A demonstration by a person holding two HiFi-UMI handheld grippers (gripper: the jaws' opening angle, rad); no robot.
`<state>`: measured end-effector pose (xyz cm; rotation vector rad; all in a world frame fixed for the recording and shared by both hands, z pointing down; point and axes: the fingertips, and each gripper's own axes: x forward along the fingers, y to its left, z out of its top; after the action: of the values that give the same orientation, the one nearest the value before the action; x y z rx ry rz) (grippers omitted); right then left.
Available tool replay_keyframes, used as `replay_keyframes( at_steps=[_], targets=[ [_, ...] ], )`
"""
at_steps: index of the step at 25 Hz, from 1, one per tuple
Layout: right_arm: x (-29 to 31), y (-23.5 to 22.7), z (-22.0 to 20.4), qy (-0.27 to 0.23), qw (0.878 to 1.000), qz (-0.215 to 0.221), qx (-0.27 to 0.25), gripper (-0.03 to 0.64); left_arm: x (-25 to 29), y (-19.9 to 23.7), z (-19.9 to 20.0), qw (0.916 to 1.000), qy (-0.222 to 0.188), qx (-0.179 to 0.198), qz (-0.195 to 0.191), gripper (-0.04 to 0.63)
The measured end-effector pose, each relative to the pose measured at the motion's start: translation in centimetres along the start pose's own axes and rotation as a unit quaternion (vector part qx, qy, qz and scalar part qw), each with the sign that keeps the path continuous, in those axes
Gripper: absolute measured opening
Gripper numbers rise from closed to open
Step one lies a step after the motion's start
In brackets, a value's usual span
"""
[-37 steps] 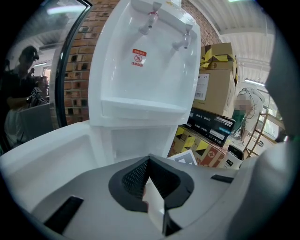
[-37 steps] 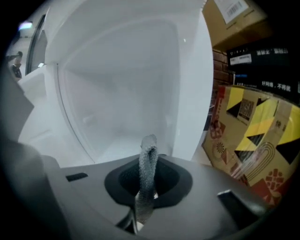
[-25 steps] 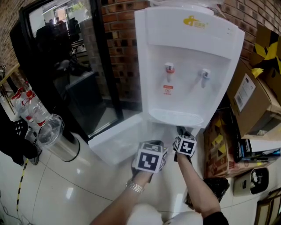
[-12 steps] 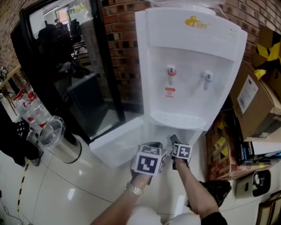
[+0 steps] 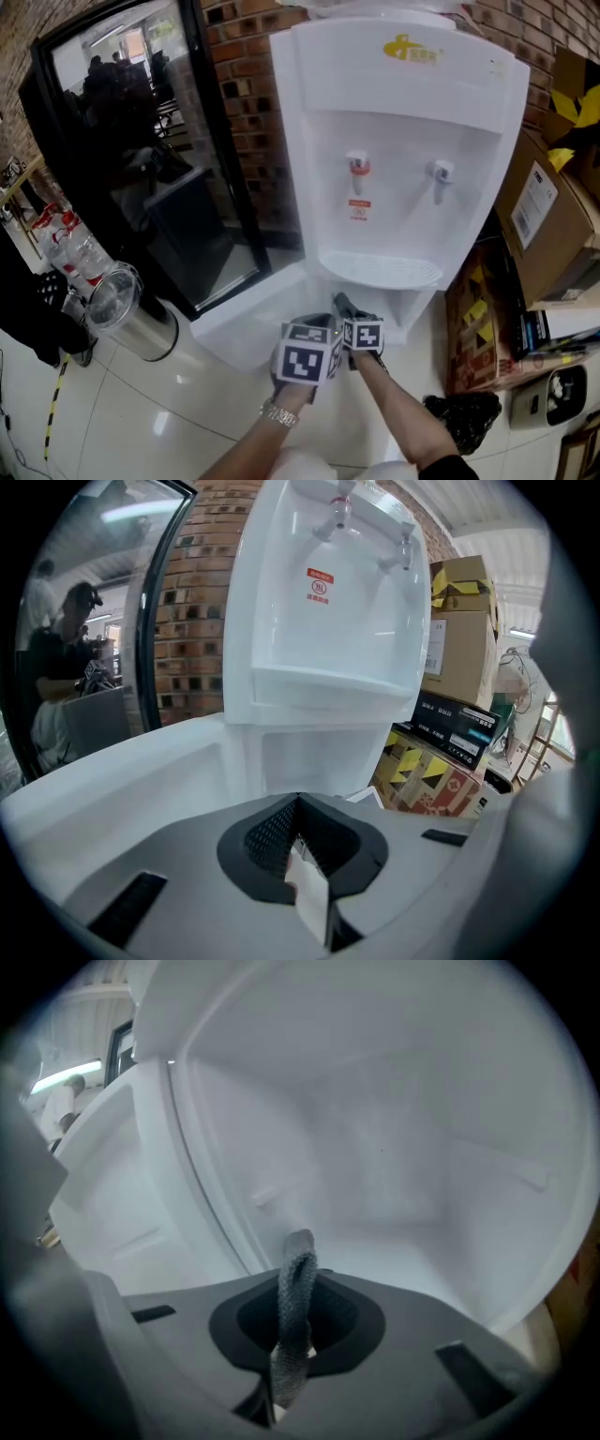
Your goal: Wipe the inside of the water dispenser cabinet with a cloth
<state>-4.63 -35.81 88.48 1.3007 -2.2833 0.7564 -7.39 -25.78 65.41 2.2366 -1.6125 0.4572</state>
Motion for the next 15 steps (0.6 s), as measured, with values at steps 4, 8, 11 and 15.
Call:
replay_keyframes(
  at_steps=[4,8,11,15],
  targets=[
    [0.5,-4.2,-0.8,0.016,0.998,-0.054,0.001,0.020,0.2,0.4,-0.4,1.0000,0.004,-0.002,0.002,0.002],
    [-1.6,-8.8,1.0,-0.007,0.990,-0.139,-0.015,0.020,0.6,0.4,-0.6,1.0000,0.006,-0.007,-0.002,0.002],
    [-3.5,-11.5,1.7,-0.017,0.982,-0.188,-0.008,0.020,0.8,-0.3,-0.4,0.9999,0.004,-0.010,-0.011,0.002],
    [-4.6,-9.6,3.3,-0.041,0.987,-0.158,0.009,0.020,1.1,-0.8,-0.3,0.9998,0.002,-0.013,-0.017,0.002]
  ],
)
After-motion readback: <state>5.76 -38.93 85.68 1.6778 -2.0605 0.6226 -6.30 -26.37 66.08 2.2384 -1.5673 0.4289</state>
